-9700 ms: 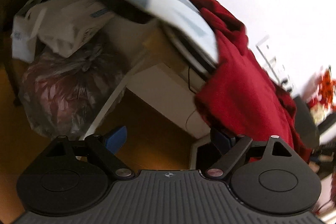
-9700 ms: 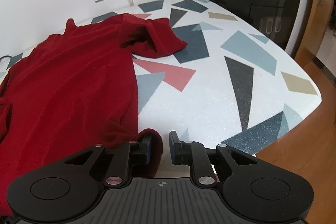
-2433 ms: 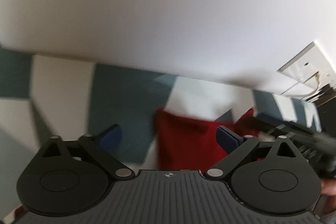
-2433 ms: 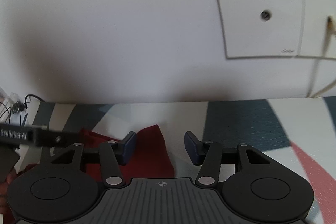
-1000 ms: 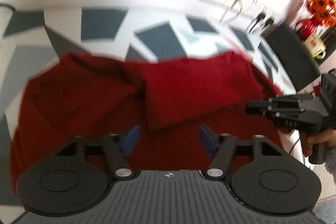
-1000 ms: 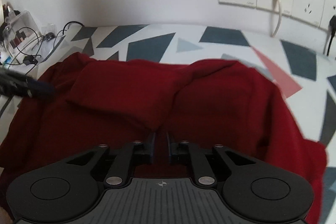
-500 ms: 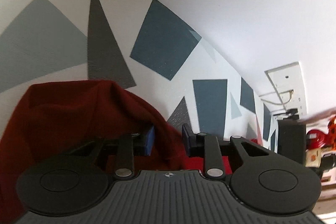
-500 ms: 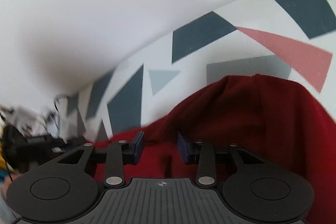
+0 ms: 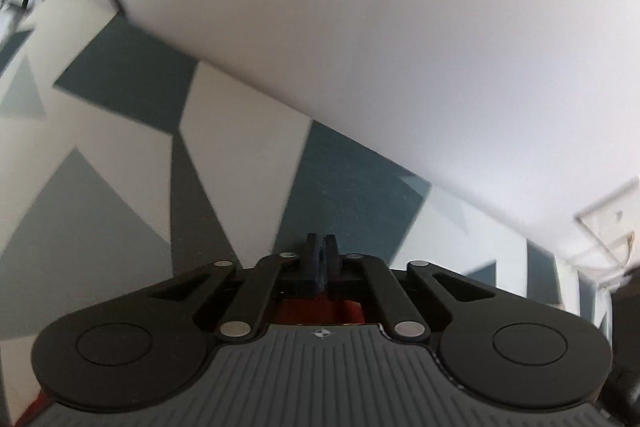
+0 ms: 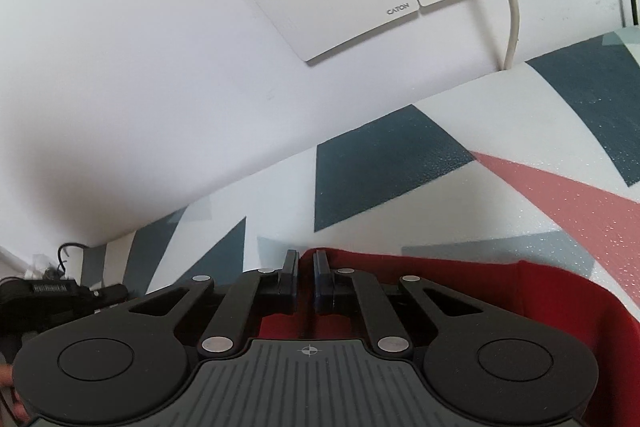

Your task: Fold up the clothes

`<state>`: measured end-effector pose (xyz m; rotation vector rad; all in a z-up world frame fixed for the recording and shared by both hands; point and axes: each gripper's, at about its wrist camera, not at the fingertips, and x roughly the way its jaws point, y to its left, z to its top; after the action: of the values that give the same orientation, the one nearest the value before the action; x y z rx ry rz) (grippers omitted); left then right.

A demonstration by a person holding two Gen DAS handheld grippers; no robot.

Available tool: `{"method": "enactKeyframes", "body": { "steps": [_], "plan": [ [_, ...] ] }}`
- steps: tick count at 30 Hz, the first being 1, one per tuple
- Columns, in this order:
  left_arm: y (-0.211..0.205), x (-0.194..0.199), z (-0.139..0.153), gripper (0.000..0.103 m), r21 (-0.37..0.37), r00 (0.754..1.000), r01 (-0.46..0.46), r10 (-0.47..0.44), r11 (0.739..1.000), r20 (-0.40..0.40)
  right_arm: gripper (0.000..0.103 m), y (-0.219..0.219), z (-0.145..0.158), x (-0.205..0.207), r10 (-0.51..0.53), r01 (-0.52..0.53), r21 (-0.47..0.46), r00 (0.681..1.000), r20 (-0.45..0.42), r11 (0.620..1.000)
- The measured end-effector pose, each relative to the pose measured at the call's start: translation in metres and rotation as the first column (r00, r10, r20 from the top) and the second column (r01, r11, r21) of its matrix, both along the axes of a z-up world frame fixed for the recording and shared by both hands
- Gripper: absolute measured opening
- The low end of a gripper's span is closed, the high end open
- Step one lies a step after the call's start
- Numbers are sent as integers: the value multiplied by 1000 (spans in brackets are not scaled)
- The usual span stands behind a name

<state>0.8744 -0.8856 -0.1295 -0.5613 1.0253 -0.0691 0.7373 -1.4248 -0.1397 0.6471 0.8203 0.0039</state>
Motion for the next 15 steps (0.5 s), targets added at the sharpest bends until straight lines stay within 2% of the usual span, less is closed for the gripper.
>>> {"method": "enactKeyframes", "body": {
  "steps": [2, 3, 5, 6, 7, 8, 9, 10, 13, 15],
  "plan": [
    [10, -8, 1, 3, -22, 1000, 13, -13, 1000, -7, 7, 0, 3, -12, 17, -17, -20, 1000, 8, 1000],
    [14, -14, 4, 6, 5, 999, 35, -35, 999, 2, 11, 0, 4, -18, 26, -26, -30, 1000, 12, 999],
    [21, -27, 11, 22, 69, 996, 87, -88, 994, 25, 27, -4, 10, -33, 18, -17, -55, 1000, 26, 998],
    [27, -34, 15, 25, 87, 992, 114, -118, 990, 42, 33, -9, 16, -42, -16, 19, -65, 999, 47, 998],
    [33, -41, 19, 35, 105, 987, 142, -149, 984, 60, 33, -15, 23, -51, -50, 55, -76, 996, 70, 996],
    [39, -48, 24, 53, 127, 983, 161, -171, 979, 73, 34, -21, 29, -60, -91, 98, -83, 992, 89, 992],
    [45, -56, 29, 63, 157, 980, 168, -183, 973, 85, 38, -29, 35, -72, -145, 154, -85, 984, 101, 984],
    [50, -66, 34, 72, 187, 977, 165, -186, 968, 100, 46, -38, 41, -84, -202, 212, -83, 973, 110, 974],
    [60, -100, 45, 76, 268, 967, 182, -222, 946, 127, 64, -52, 48, -131, -373, 380, -31, 918, 131, 924],
    [58, -112, 42, 84, 314, 964, 204, -246, 927, 100, 69, -51, 48, -155, -458, 464, -80, 885, 87, 882]
  ]
}}
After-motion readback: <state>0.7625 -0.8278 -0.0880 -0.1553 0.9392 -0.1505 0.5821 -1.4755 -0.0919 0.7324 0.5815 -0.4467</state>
